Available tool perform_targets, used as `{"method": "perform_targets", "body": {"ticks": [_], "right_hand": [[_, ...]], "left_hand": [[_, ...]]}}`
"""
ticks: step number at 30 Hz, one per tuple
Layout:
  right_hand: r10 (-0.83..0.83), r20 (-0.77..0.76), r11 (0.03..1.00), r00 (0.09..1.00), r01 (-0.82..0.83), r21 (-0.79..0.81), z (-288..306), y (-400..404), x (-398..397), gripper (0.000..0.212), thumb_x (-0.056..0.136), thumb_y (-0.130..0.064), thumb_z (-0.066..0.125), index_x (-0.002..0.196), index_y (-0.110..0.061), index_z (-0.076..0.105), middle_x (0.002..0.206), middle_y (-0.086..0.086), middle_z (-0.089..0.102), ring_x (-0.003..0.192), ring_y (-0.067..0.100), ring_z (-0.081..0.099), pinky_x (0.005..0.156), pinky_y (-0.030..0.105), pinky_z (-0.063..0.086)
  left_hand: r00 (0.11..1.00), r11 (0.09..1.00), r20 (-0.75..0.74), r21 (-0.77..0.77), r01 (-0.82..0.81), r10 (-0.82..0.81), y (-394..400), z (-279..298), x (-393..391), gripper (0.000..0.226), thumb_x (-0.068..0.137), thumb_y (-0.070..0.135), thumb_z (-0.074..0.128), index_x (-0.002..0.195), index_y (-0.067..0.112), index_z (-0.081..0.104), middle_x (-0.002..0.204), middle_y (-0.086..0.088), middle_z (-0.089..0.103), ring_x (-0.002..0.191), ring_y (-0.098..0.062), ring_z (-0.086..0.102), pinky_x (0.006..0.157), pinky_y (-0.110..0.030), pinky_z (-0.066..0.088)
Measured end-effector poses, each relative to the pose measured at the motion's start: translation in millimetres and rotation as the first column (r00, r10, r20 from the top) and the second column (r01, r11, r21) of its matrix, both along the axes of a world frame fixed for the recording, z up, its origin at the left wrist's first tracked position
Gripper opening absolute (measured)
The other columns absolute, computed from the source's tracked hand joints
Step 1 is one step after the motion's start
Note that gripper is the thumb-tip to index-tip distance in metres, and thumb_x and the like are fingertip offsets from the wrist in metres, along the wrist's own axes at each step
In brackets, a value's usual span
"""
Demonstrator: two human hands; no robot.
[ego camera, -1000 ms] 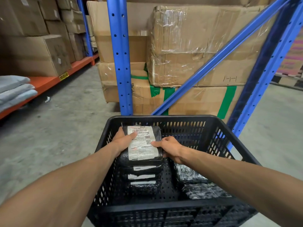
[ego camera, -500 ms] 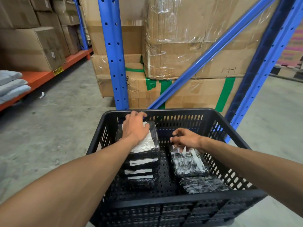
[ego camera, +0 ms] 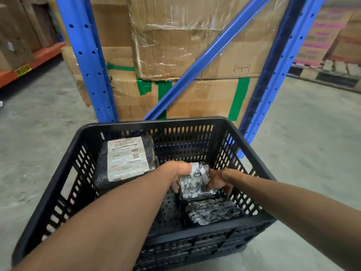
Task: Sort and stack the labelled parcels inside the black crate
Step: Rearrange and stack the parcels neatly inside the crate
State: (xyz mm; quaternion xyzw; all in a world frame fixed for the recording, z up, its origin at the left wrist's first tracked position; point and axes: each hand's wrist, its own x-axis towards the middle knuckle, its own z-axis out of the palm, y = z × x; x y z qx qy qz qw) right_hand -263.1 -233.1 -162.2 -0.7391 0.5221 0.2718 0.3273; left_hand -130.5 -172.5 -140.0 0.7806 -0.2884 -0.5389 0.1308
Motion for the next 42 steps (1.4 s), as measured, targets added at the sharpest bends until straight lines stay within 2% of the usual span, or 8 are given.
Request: {"method": "perform_targets", "body": {"ticks": [2, 5, 12, 21, 27, 33, 36, 42], "right_hand": [[-0.038, 0.045, 0.999, 0.998, 0.038, 0.002, -7, -4, -1, 0.080, 0.102, -0.034, 0.054, 0.162, -0.011, 0.006, 0.170, 0.013, 0.007, 0.146, 0.041, 0.037, 0.099, 0.043, 0.055], [-0.073, 0.164, 0.997, 0.984, 0.073, 0.002, -13, -7, -2, 0.056, 0.104, -0.021, 0.049, 0.149, 0.011, 0.037, 0.158, 0.029, 0.035, 0.143, 0.042, 0.041, 0.114, 0.044, 0.039], [-0.304, 0.209, 0.951, 0.930, 0.283, 0.124, -20, -15, 1, 0.053, 0.098, -0.016, 0.063, 0.146, 0.001, 0.047, 0.156, 0.021, 0.041, 0.128, 0.033, 0.051, 0.104, 0.045, 0.049], [-0.608, 0.386, 0.790, 0.693, 0.573, 0.216, 18, -6, -4, 0.027, 0.089, -0.002, 0.068, 0.114, -0.001, 0.058, 0.132, 0.018, 0.053, 0.127, 0.041, 0.052, 0.094, 0.054, 0.053], [-0.505, 0.641, 0.840, 0.578, 0.500, 0.210, 34, 16, -7, 0.042, 0.081, 0.003, 0.071, 0.107, -0.016, 0.044, 0.107, 0.012, 0.063, 0.089, 0.025, 0.062, 0.065, 0.036, 0.054], [-0.276, 0.887, 0.883, 0.371, 0.462, 0.082, 58, 39, -13, 0.071, 0.056, 0.006, 0.090, 0.106, -0.012, 0.043, 0.113, 0.026, 0.057, 0.102, 0.037, 0.062, 0.095, 0.057, 0.052], [-0.109, 0.948, 0.935, 0.299, 0.356, -0.005, 69, 44, -12, 0.074, 0.056, 0.012, 0.090, 0.105, -0.013, 0.040, 0.116, 0.025, 0.058, 0.092, 0.022, 0.057, 0.093, 0.046, 0.054], [-0.121, 0.937, 0.991, 0.327, 0.087, 0.098, 77, 34, -20, 0.071, 0.068, 0.009, 0.085, 0.121, -0.015, 0.043, 0.115, 0.003, 0.075, 0.087, 0.001, 0.067, 0.075, 0.019, 0.053]], "left_hand": [[0.996, 0.998, -0.061, 0.032, -0.062, 0.064, -6, -10, 2, 0.063, 0.104, 0.036, 0.035, 0.159, 0.017, 0.011, 0.159, -0.018, 0.025, 0.136, -0.040, 0.045, 0.103, -0.050, 0.049], [0.995, 0.996, -0.073, 0.061, -0.064, 0.068, -13, -24, 3, 0.062, 0.104, 0.036, 0.035, 0.159, 0.016, 0.015, 0.162, -0.014, 0.021, 0.140, -0.038, 0.040, 0.096, -0.048, 0.051], [0.992, 0.991, -0.025, 0.064, -0.122, 0.123, -17, -50, -2, 0.061, 0.103, 0.038, 0.030, 0.159, 0.020, 0.014, 0.167, -0.008, 0.011, 0.145, -0.036, 0.030, 0.087, -0.043, 0.051], [0.878, 0.923, -0.294, 0.044, -0.383, 0.378, -10, -32, 7, 0.085, 0.090, 0.068, 0.033, 0.157, 0.016, 0.025, 0.162, -0.018, 0.024, 0.146, -0.045, 0.025, 0.116, -0.065, 0.019], [0.823, 0.911, -0.421, 0.021, -0.411, 0.381, 13, -8, 21, 0.103, 0.073, 0.085, 0.044, 0.151, 0.017, 0.035, 0.160, -0.023, 0.027, 0.146, -0.047, 0.024, 0.118, -0.066, 0.013], [0.764, 0.929, -0.576, -0.021, -0.370, 0.291, 17, 24, 15, 0.107, 0.061, 0.096, 0.039, 0.135, 0.019, 0.054, 0.139, -0.022, 0.055, 0.127, -0.047, 0.048, 0.104, -0.070, 0.027], [0.699, 0.899, -0.652, -0.059, -0.434, 0.295, 12, 35, 13, 0.083, 0.067, 0.086, 0.050, 0.106, 0.015, 0.065, 0.111, -0.020, 0.065, 0.102, -0.041, 0.058, 0.098, -0.071, 0.033], [0.561, 0.802, -0.774, -0.120, -0.585, 0.294, 23, 41, 22, 0.067, 0.077, 0.054, 0.040, 0.113, 0.005, 0.068, 0.094, -0.024, 0.078, 0.096, -0.036, 0.069, 0.086, -0.052, 0.054]]}}
